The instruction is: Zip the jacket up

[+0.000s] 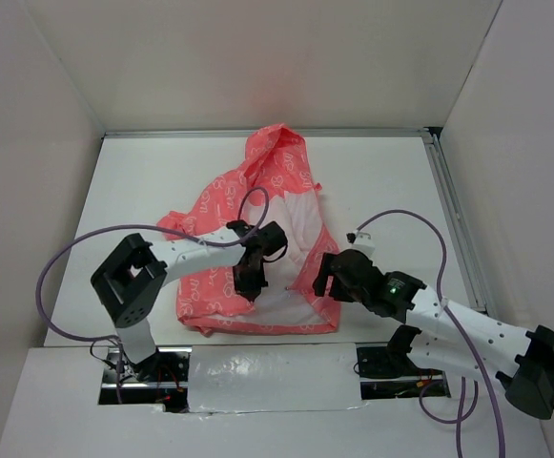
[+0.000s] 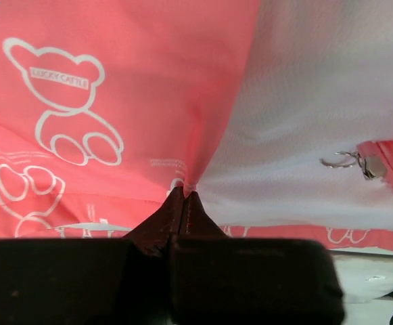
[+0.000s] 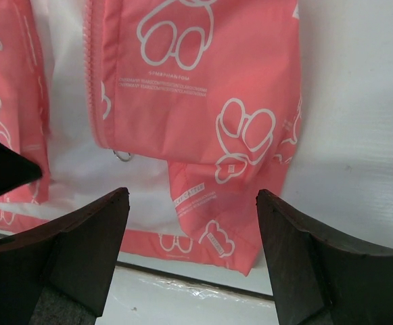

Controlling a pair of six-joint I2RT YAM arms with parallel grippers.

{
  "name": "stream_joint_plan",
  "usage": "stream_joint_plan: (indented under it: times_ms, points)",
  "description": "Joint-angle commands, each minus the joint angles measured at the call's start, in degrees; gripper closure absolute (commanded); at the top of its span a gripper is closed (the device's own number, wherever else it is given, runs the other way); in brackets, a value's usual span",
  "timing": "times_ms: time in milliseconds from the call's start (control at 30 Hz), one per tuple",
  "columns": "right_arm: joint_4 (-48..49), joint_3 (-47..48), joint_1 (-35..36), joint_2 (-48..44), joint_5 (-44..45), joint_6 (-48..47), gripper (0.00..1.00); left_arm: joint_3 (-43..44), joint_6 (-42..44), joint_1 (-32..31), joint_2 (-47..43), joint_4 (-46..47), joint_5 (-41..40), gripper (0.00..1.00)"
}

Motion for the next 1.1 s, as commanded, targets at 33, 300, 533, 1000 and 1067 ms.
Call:
stream_joint_plan:
  times_ms: [33,300,533,1000,1067]
  points:
    - [5.11,-0.11,-0.38,0.47,-2.11,-1.96,0.18,1.43,-2.81,-0.65,-5.85,-3.87,-3.01,1.00]
    - [15.21,1.74,5.14,4.15,-8.35,-7.06,0.19,-24.83,1.68,5.67,-35.82,18.19,9.38,1.00]
    - [19.34,13.32,9.81,20.66,-8.26,-9.60,0.19,-38.46,-2.54,15.24,-44.19,16.97,12.46,1.00]
    - [26.82,30.75,8.76,46.88,-25.58,-14.72,0.26,-40.32,1.76,21.68,-47.70,16.97,16.33,0.36]
    - [26.99,28.56,8.67,45.31,-24.01,-14.10,0.26,-41.02,2.72,21.68,-48.40,17.93,17.29,0.34]
